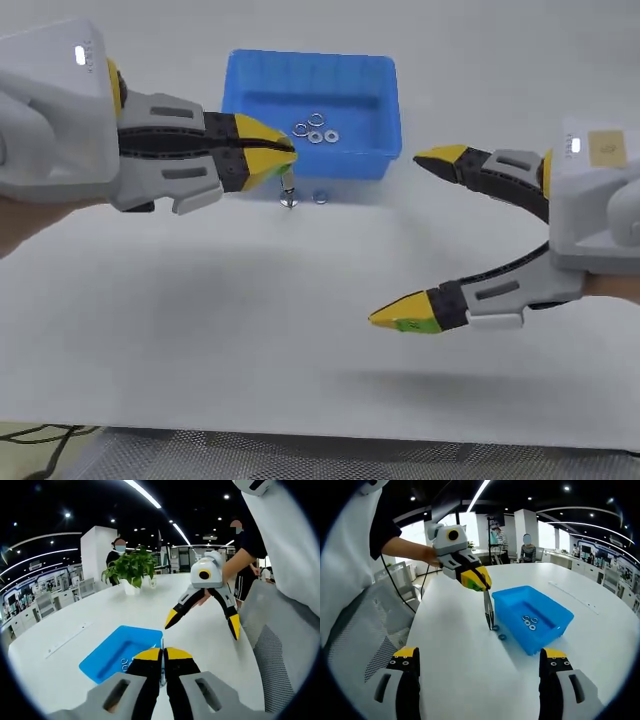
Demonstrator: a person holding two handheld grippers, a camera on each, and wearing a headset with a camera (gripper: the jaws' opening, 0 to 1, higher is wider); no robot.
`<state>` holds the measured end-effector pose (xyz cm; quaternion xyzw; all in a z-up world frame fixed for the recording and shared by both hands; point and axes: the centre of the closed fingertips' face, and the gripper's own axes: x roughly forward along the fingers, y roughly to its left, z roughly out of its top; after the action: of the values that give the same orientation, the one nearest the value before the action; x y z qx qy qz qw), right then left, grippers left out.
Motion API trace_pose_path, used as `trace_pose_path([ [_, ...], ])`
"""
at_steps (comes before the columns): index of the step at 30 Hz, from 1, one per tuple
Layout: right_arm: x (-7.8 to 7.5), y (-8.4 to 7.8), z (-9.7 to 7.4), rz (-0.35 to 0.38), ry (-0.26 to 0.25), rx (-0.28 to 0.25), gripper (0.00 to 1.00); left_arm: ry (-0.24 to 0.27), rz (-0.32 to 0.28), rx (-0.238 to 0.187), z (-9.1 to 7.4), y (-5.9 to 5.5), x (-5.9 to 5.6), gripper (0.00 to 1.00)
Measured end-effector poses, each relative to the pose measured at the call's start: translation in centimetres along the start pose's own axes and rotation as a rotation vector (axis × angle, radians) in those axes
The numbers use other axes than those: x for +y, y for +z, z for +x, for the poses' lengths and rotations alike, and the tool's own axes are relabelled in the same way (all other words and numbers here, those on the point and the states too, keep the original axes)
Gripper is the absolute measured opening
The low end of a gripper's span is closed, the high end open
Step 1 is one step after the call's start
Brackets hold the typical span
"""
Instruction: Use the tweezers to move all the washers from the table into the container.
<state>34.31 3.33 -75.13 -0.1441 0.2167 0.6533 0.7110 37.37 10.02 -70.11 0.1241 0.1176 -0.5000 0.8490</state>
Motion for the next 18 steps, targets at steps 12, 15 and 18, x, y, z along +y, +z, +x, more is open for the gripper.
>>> trace_pose_path([
  [12, 0.7, 0.7, 0.9, 0.010, 0.034, -0.020, 0.98, -0.038, -0.108, 0.025, -0.6, -0.2, 0.6, 0.05],
  [15, 1.4, 0.8, 1.7, 0.011, 0.079, -0.010, 0.94, -0.054, -0.116, 0.041, -0.5, -0.3, 0.8, 0.05],
  [18, 1.8, 0.9, 2.6, 0.006, 0.115, 0.002, 0.91, -0.068, -0.128, 0.056, -0.5, -0.4, 1.0, 0.05],
])
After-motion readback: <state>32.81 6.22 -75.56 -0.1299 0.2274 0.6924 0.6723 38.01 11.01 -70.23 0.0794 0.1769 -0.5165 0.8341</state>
